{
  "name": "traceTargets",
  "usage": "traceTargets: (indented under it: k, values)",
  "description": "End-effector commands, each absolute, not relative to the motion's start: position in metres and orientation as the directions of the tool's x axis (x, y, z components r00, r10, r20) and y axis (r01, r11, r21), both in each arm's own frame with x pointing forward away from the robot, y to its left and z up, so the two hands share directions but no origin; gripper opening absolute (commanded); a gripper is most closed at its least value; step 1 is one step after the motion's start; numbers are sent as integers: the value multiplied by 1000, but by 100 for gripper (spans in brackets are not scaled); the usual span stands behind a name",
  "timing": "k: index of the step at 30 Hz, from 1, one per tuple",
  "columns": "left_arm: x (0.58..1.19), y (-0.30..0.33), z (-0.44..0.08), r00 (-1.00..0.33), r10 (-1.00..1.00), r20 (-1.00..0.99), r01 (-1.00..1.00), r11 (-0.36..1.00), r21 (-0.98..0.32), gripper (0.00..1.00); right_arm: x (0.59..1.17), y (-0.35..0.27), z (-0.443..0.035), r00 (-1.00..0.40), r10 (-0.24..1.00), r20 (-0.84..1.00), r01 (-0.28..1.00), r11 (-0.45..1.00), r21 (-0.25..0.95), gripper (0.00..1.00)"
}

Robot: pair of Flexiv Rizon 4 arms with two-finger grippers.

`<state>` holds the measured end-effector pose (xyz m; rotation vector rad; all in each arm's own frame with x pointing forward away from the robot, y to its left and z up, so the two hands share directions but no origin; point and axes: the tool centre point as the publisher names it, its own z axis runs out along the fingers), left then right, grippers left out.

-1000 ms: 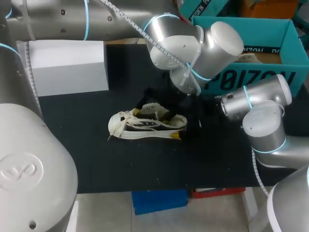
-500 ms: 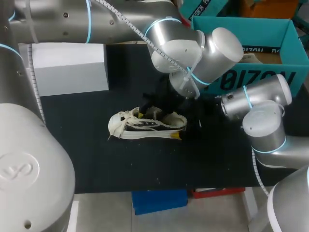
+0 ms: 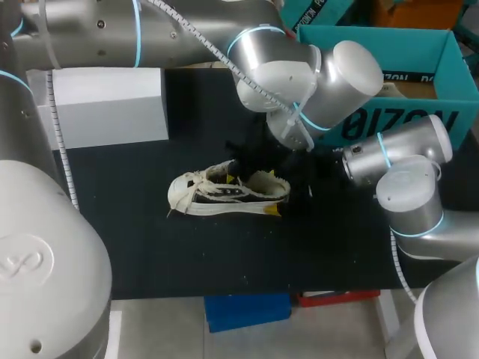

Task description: Take the shoe out of the shoebox, open the shoe tongue, remove and reinsert the insole, then place the shoe into the shoebox

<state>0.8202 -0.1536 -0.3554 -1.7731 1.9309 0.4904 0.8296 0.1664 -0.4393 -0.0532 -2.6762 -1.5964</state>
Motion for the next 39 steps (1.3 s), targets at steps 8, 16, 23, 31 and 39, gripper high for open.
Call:
traceTargets:
  k: [8,16,23,31,39]
  values:
    - [814,-138,-326,-8,-851,-525,-990,80,-114,0,831,169,-443,-999,18,39,43,476,878,0]
    - [811,-113,-315,40,-854,-518,-989,41,-144,0,831,169,-443,-999,18,39,43,476,878,0]
    - [809,-86,-318,89,-851,-518,-989,-14,-145,0,831,169,-443,-999,18,39,43,476,878,0]
    - [808,-68,-319,114,-842,-527,-989,-44,-144,36,831,169,-443,-999,18,39,43,476,878,0]
    - [805,-50,-313,149,-849,-506,-986,-85,-146,100,831,169,-443,-999,18,39,43,476,878,0]
